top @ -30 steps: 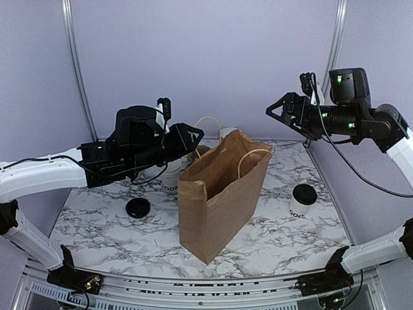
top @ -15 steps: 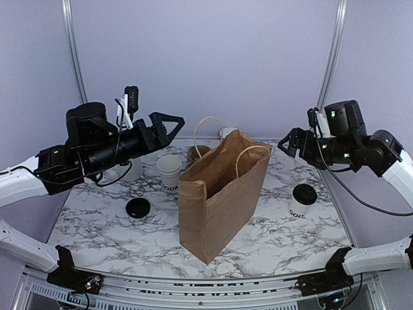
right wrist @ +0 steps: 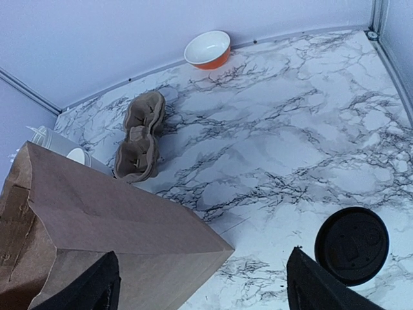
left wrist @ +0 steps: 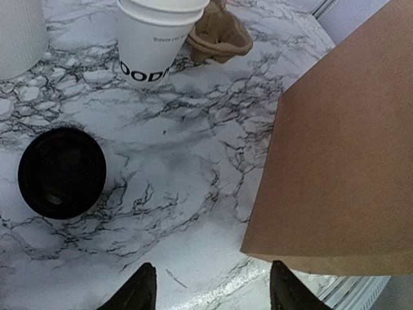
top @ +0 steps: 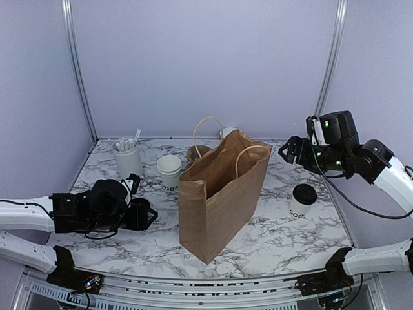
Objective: Pack the takeout coffee
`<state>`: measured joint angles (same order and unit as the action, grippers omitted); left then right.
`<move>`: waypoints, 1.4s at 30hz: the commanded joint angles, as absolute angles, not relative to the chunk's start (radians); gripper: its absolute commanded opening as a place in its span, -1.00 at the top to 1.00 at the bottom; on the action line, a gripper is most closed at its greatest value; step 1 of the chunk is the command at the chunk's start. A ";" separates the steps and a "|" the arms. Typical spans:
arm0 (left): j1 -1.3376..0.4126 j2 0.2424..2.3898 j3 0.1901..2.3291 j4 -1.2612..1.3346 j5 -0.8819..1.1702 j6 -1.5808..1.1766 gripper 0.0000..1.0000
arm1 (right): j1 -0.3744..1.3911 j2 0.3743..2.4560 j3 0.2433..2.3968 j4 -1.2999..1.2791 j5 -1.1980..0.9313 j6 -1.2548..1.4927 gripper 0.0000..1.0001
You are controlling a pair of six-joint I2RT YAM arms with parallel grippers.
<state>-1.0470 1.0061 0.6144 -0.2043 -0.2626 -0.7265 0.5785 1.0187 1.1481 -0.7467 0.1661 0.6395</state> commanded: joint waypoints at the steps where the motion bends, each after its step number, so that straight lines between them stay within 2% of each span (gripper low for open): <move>1: -1.096 1.113 0.604 -0.190 -0.235 -0.672 -0.13 | 0.569 1.010 1.147 -0.687 0.214 0.592 -0.70; 12: -1.174 1.420 0.652 -0.025 -0.157 -0.490 -0.06 | 0.569 0.998 1.108 -0.633 0.224 0.540 -0.64; 23: -1.185 1.623 0.728 0.150 -0.068 -0.471 -0.05 | 0.570 0.985 1.106 -0.612 0.226 0.520 -0.64; 35: -1.189 1.838 1.025 0.201 -0.043 -0.483 -0.04 | 0.569 1.001 1.133 -0.623 0.253 0.509 -0.65; 42: -1.189 1.880 1.105 0.209 -0.044 -0.491 -0.05 | 0.569 1.020 1.161 -0.643 0.295 0.501 -0.65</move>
